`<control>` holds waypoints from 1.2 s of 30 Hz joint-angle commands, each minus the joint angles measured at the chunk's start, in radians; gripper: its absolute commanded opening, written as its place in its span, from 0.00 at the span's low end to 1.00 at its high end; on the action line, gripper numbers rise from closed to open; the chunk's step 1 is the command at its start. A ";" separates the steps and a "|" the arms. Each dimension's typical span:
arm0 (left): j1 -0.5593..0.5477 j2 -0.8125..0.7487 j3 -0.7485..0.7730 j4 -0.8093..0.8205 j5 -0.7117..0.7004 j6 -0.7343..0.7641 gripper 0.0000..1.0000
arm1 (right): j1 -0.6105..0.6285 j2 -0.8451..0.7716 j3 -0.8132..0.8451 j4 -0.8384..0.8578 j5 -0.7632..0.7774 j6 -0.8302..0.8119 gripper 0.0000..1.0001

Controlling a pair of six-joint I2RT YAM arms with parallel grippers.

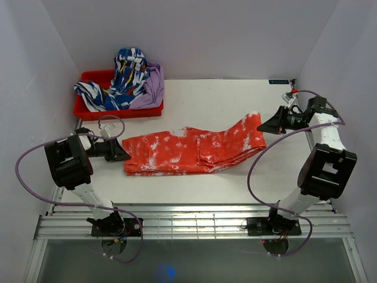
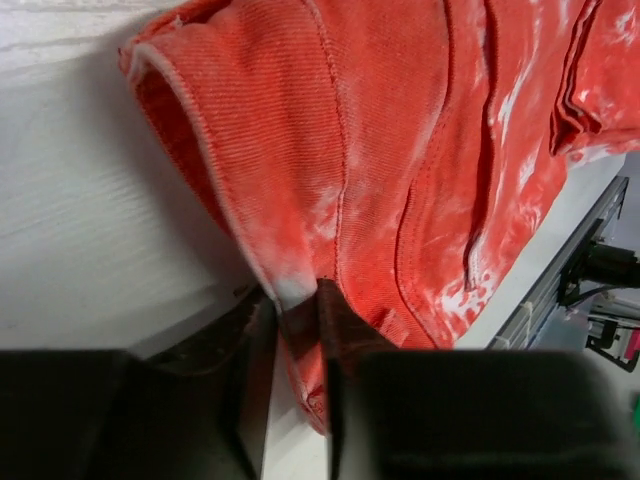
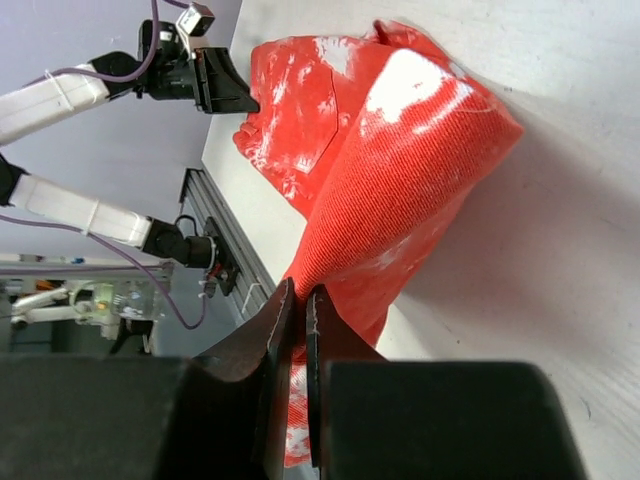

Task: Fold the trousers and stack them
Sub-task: Fold the trousers

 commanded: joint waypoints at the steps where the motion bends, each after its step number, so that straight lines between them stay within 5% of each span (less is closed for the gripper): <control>1: -0.029 0.005 -0.012 0.064 0.028 -0.046 0.28 | 0.044 -0.106 -0.030 0.313 -0.035 0.278 0.08; 2: -0.038 0.002 -0.014 0.065 0.038 -0.051 0.16 | 0.075 -0.136 -0.042 0.374 -0.019 0.388 0.08; 5: -0.087 -0.029 -0.020 0.067 0.057 -0.059 0.00 | 0.133 -0.178 -0.076 0.572 0.039 0.554 0.08; 23: -0.221 -0.058 -0.085 0.173 0.141 -0.213 0.00 | 0.670 0.003 0.011 0.953 0.340 0.918 0.08; 36: -0.221 -0.009 -0.123 0.272 0.199 -0.305 0.00 | 0.934 0.222 0.203 0.941 0.418 0.925 0.08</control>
